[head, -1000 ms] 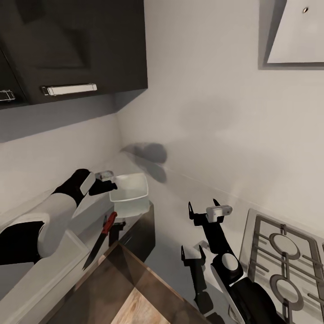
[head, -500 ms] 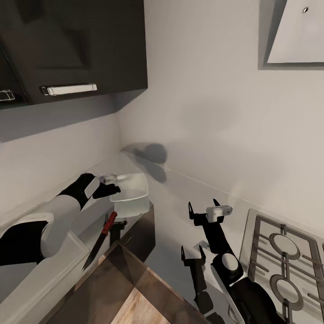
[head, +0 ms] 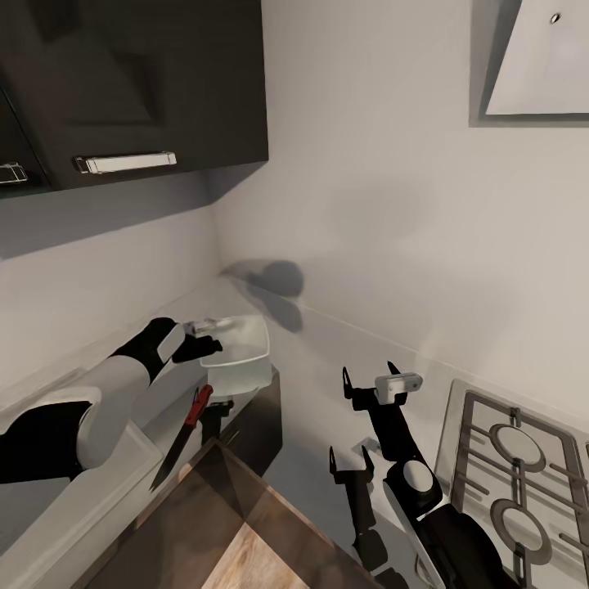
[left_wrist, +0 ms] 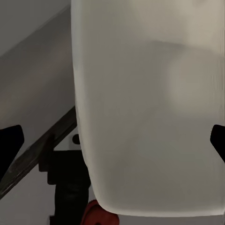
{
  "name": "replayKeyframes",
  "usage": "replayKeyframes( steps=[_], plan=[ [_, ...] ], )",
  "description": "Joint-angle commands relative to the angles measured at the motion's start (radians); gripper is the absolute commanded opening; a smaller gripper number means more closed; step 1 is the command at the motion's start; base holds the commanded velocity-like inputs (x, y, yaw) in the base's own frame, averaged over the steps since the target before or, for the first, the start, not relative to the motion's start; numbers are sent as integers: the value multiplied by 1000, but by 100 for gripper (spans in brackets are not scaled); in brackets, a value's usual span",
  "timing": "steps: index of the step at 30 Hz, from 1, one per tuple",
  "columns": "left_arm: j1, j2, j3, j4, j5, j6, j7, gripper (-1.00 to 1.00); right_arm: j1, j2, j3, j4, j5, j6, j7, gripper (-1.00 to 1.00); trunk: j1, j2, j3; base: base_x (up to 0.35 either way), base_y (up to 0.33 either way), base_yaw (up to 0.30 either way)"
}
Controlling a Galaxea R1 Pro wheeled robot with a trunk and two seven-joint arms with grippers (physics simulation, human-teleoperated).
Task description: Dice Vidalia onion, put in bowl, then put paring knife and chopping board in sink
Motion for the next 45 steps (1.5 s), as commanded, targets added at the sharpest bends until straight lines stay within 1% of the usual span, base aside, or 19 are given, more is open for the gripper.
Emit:
replayKeyframes(
  steps=[1,5,9,17,21,31,33,35,38,45],
  plan=[
    [0,0,7,0,6,-2,5,100,-1,-1,3,0,1,-1,-8,100,1,-2,-2,0,0,0],
    [1,0,8,23,6,-17,4,100,-1,-1,3,0,1,-1,-8,100,1,-2,-2,0,0,0],
    [1,2,8,50,6,-63,3,100,-1,-1,3,0,1,-1,-8,100,1,-2,-2,0,0,0],
    [1,2,7,83,6,-80,-2,100,-1,-1,3,0,1,-1,-8,100,1,-2,-2,0,0,0],
    [1,2,7,89,6,-100,-2,100,-1,-1,3,0,1,-1,-8,100,1,-2,-2,0,0,0],
    [3,1,7,97,6,-107,-4,100,-1,-1,3,0,1,-1,-8,100,1,-2,-2,0,0,0],
    [3,0,7,110,6,-109,-5,100,-1,-1,3,0,1,-1,-8,100,1,-2,-2,0,0,0],
    [3,0,7,129,6,-124,-5,100,-1,-1,3,0,1,-1,-8,100,1,-2,-2,0,0,0],
    [3,-1,7,151,6,-165,-5,100,-1,-1,3,0,1,-1,-8,100,1,-2,-2,0,0,0],
    [3,-1,7,174,6,-180,-6,100,-1,-1,3,0,1,-1,-8,100,1,-2,-2,0,0,0]
  ],
)
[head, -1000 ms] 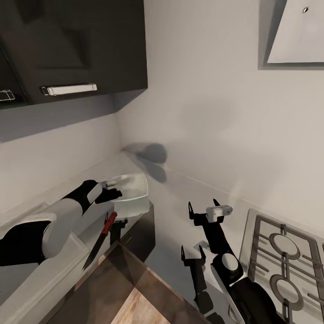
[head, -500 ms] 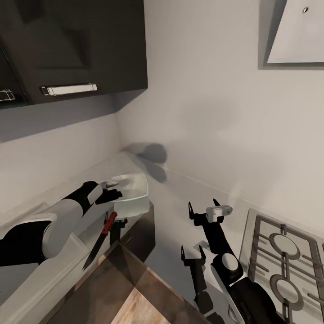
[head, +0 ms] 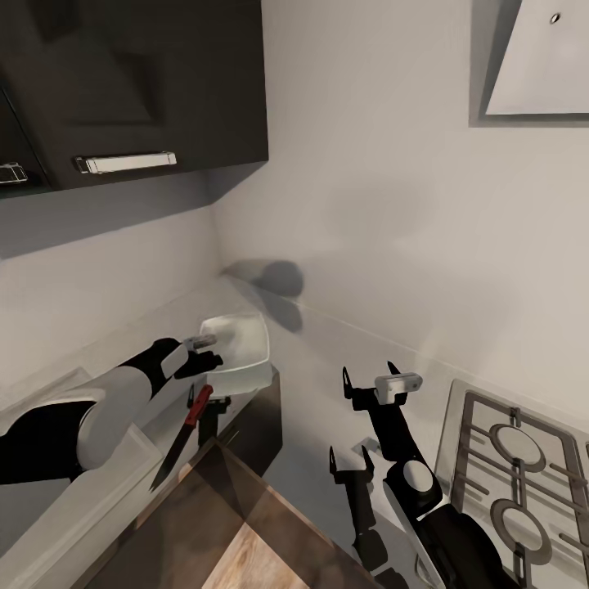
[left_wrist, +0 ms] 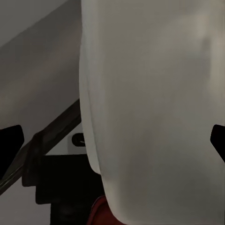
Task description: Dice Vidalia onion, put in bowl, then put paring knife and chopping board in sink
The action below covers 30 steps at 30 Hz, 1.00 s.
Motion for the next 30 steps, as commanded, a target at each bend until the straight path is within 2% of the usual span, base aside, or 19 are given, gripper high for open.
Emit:
replayKeyframes(
  steps=[1,7,8,30],
  plan=[
    [0,0,7,-1,5,6,4,100,-1,-1,3,0,1,-1,-8,100,1,-2,-2,0,0,0],
    [0,0,7,0,5,4,4,100,-1,-1,3,0,1,-1,-8,100,1,-2,-2,0,0,0],
    [0,0,7,0,5,4,4,-100,-1,-1,3,0,1,-1,-8,100,1,-2,-2,0,0,0],
    [0,1,7,-12,4,-20,0,-100,-1,-1,3,0,1,-1,-8,100,1,-2,-2,0,0,0]
  ],
)
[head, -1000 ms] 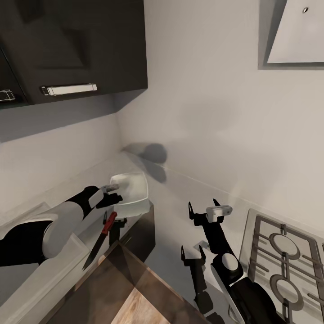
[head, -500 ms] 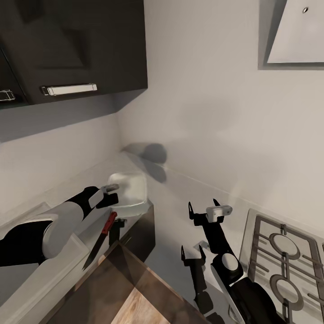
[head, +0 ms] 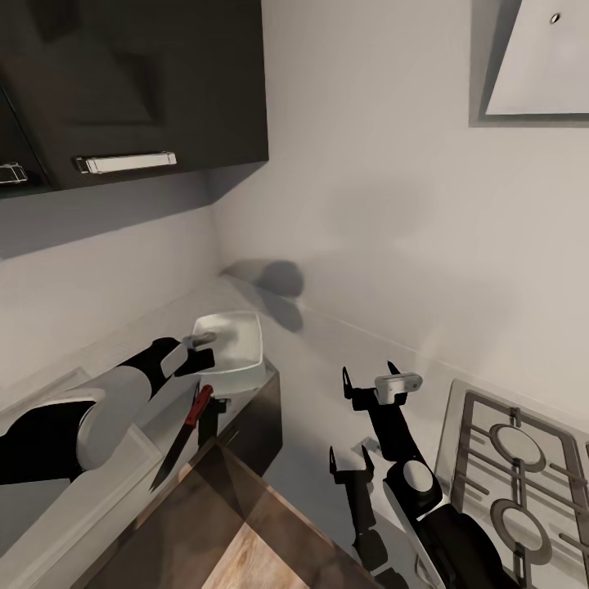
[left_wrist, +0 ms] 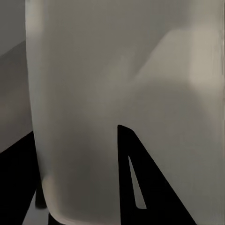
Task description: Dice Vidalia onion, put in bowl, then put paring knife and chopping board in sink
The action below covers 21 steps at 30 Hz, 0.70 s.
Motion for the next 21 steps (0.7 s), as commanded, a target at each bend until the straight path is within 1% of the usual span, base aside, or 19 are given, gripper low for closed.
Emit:
replayKeyframes(
  steps=[1,4,5,13,15,21],
  plan=[
    [-1,0,5,-3,2,2,4,-100,-1,-1,3,0,1,-1,-8,100,1,-2,-2,0,0,0],
    [-1,0,6,-6,2,-15,4,-100,-1,-1,3,0,1,-1,-8,100,1,-2,-2,0,0,0],
    [-1,-1,7,-149,3,-13,11,-100,-1,-1,7,-1,0,-7,-5,100,1,-2,-2,-32,0,0],
    [-1,0,7,-152,3,-13,11,-100,-1,-1,8,0,1,-6,-6,100,1,-2,-2,-38,0,0],
    [-2,0,7,-187,3,-5,11,-100,-1,-1,9,0,1,-5,-6,100,1,-2,-2,-4,0,0],
    [-2,0,6,-272,3,87,11,-100,-1,-1,10,0,1,-6,-6,100,1,-2,-2,-1,0,0]
  ],
)
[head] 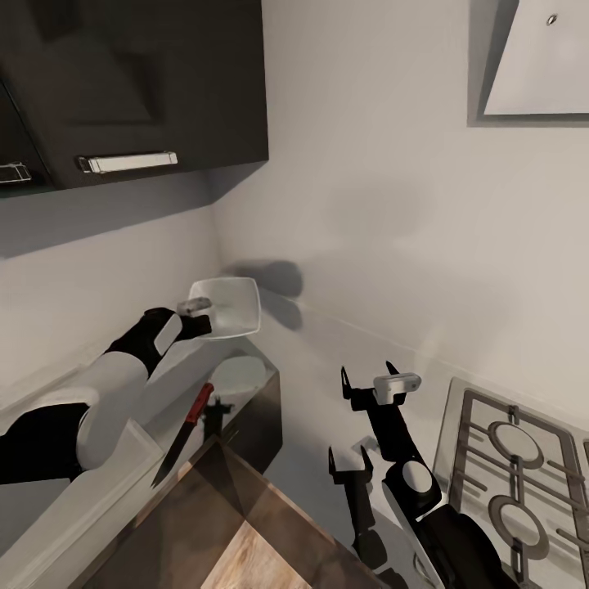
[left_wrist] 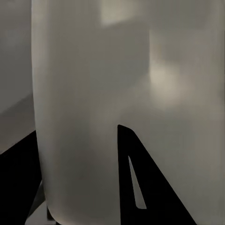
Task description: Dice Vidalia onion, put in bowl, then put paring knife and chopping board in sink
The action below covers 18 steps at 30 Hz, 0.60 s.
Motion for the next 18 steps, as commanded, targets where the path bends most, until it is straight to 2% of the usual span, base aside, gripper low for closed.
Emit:
replayKeyframes(
  steps=[1,6,18],
  plan=[
    [-1,0,4,-9,9,12,4,-100,-1,-1,3,0,1,-1,-8,100,1,-2,-2,0,0,0],
    [0,0,3,-35,9,35,4,-100,-1,-1,4,0,1,-1,-7,100,1,-2,-2,0,0,0],
    [-1,0,3,-39,9,38,4,-100,-1,-1,5,0,1,-1,-8,100,1,-2,5,-9,0,0]
  ],
)
